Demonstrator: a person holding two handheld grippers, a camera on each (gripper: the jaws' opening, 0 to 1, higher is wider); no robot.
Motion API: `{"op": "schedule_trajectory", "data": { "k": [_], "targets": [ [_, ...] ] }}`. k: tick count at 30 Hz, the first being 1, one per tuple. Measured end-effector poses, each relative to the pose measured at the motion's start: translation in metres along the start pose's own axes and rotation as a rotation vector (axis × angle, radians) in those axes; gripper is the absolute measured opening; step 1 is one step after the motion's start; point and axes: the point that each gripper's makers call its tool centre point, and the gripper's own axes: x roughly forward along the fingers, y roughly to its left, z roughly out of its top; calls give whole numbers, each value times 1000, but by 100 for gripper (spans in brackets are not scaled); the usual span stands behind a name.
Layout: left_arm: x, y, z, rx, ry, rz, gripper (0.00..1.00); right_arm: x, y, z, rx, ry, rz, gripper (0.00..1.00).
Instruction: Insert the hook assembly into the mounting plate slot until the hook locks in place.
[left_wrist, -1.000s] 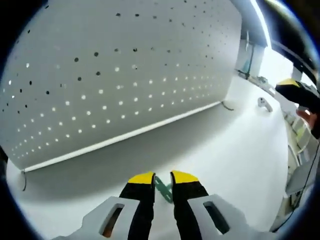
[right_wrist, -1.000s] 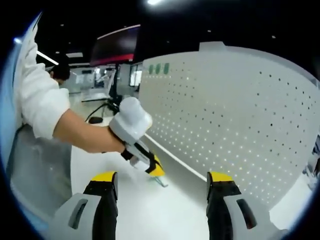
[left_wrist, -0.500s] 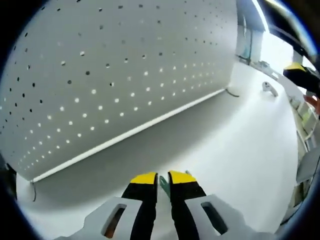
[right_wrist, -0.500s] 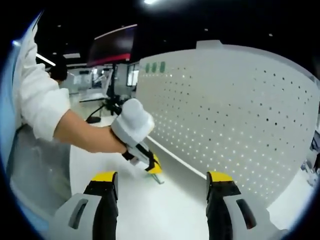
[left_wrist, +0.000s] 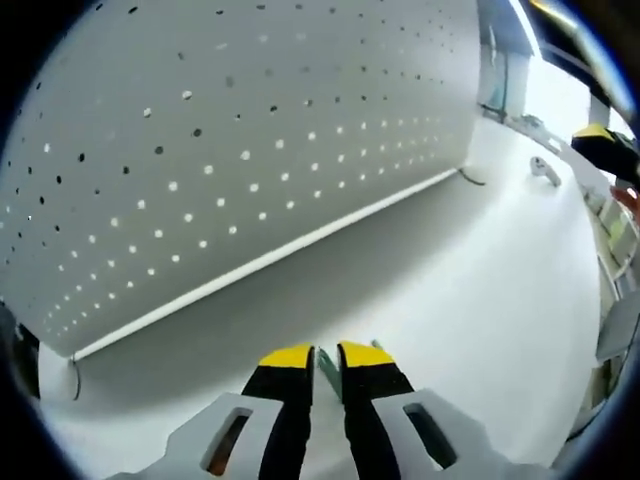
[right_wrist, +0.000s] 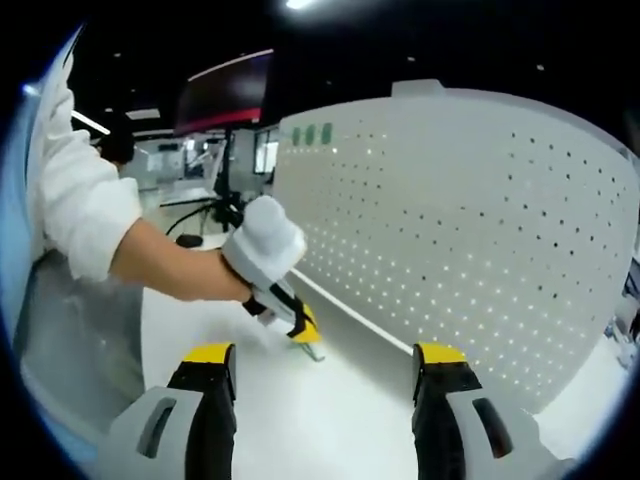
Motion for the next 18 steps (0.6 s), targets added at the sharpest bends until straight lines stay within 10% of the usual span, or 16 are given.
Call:
{"op": "schedule_trajectory", "data": {
  "k": [18],
  "targets": [
    [-17,14,6,-44,-56,11,2,1,4,4,-15,-1,12,72]
  ]
}}
